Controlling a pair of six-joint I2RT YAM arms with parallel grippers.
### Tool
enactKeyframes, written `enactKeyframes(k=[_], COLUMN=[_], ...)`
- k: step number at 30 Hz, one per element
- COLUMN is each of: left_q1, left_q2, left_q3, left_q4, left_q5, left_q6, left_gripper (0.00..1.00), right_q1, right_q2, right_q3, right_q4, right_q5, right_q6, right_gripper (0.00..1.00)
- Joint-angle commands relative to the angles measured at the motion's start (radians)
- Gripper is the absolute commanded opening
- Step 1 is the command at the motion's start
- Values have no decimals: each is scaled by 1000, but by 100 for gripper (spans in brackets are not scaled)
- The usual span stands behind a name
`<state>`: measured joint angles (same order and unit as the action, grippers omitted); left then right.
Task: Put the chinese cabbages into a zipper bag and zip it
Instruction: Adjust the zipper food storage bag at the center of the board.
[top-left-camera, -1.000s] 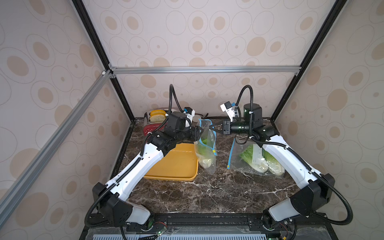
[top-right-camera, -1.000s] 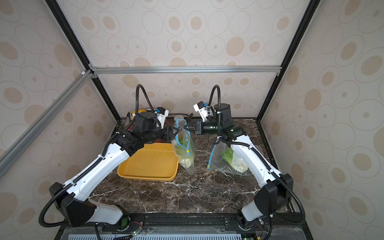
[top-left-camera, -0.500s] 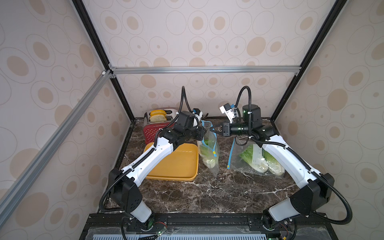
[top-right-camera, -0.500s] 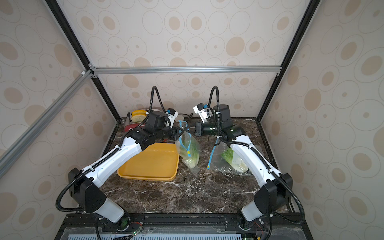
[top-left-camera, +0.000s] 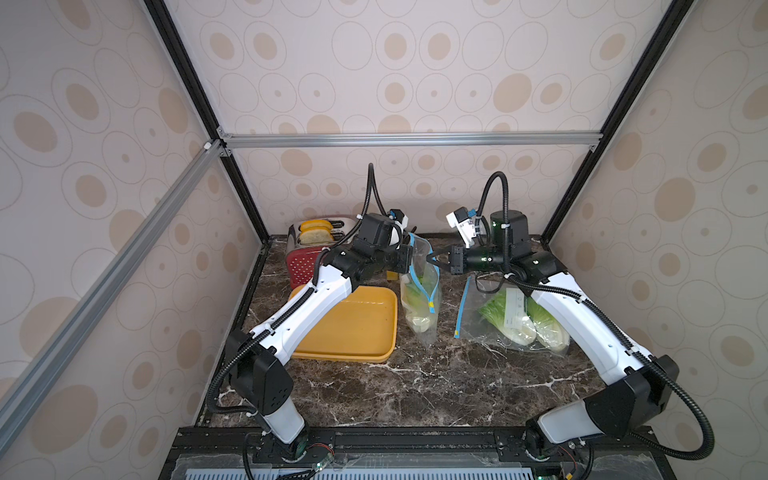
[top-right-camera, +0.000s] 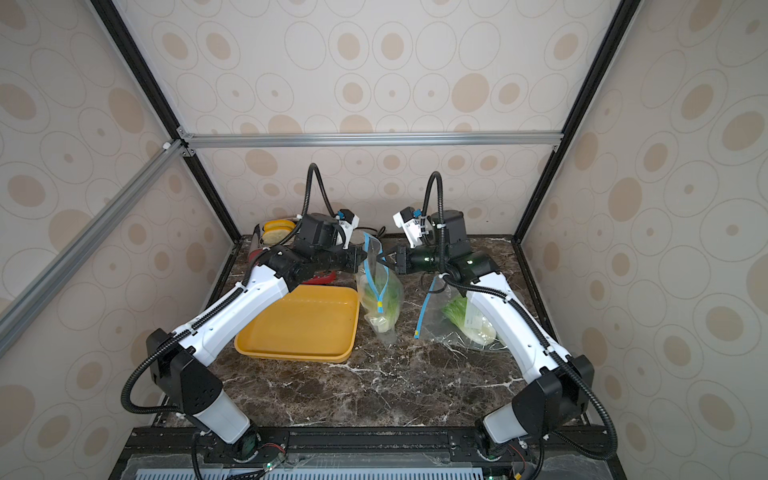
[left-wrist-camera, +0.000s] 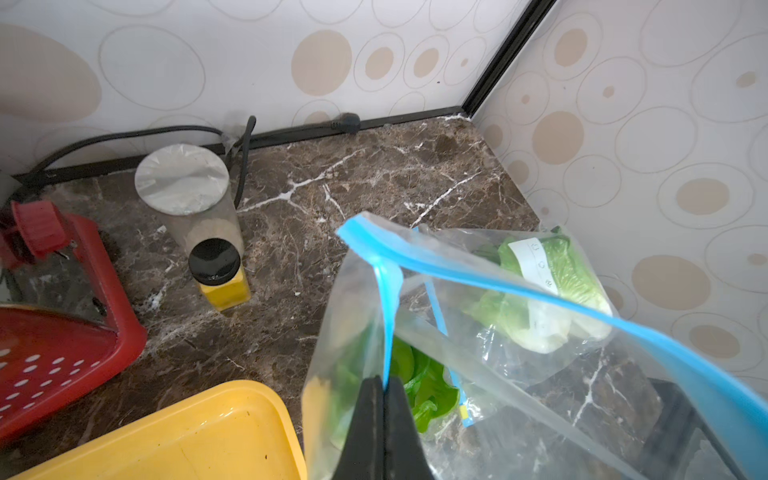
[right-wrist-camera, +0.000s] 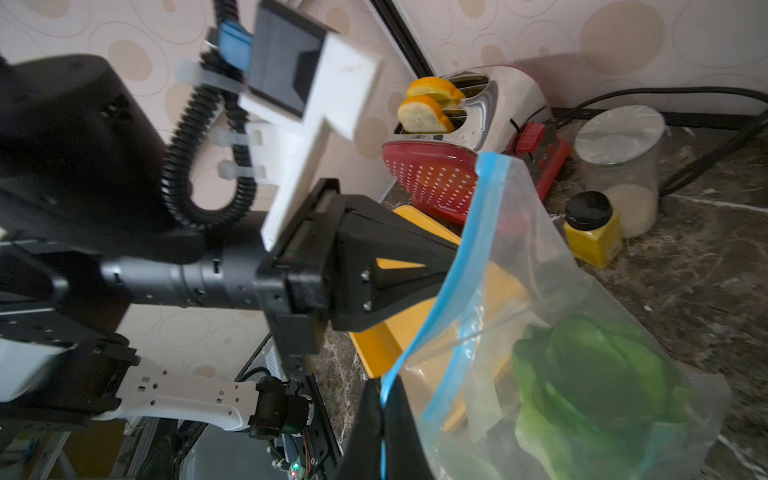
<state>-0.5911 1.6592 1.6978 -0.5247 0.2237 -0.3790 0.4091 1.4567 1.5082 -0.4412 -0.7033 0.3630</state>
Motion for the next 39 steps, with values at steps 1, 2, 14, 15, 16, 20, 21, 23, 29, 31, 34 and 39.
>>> enactKeyframes(k=[1, 2, 14, 15, 16, 20, 21, 23, 29, 31, 34, 39], left_q1=[-3, -3, -5, -6, -6, -7, -10, -31, -96, -105, -121, -141], left_q2=[19, 35, 95, 65, 31, -157, -214, -307, -474, -494, -466, -417], left_q3=[139, 185, 435, 418, 387, 142, 61, -82, -420, -480, -502, -581], left_q4=[-70, -96, -253, -242, -226, -118, -49, 21, 223, 294, 342, 526], left_q5=[44, 64, 205, 194, 187, 119, 104, 56, -8, -3, -27, -9], left_q6=[-16, -26, -52, -27, -8, 74, 91, 137, 162, 145, 154, 110], left_gripper=[0, 0, 44, 48, 51, 60, 62, 63, 65, 65, 64, 62], right_q1=[-2, -1, 38, 38, 38, 41, 44, 52, 76, 87, 103, 122], right_q2=[-40, -46, -176, -193, -205, -229, -234, -238, -245, -243, -240, -240], right_q3=[22, 27, -124, -154, -171, -208, -220, -237, -261, -254, -261, -268], right_q4=[-113, -138, 96, 138, 151, 216, 235, 270, 337, 336, 372, 391], right_q5=[125, 161, 421, 440, 463, 508, 519, 539, 589, 609, 623, 683], right_q6=[-41, -39, 322, 355, 382, 476, 493, 514, 548, 550, 562, 586], right_gripper=[0, 0, 0, 0, 0, 0, 0, 0, 0, 0, 0, 0])
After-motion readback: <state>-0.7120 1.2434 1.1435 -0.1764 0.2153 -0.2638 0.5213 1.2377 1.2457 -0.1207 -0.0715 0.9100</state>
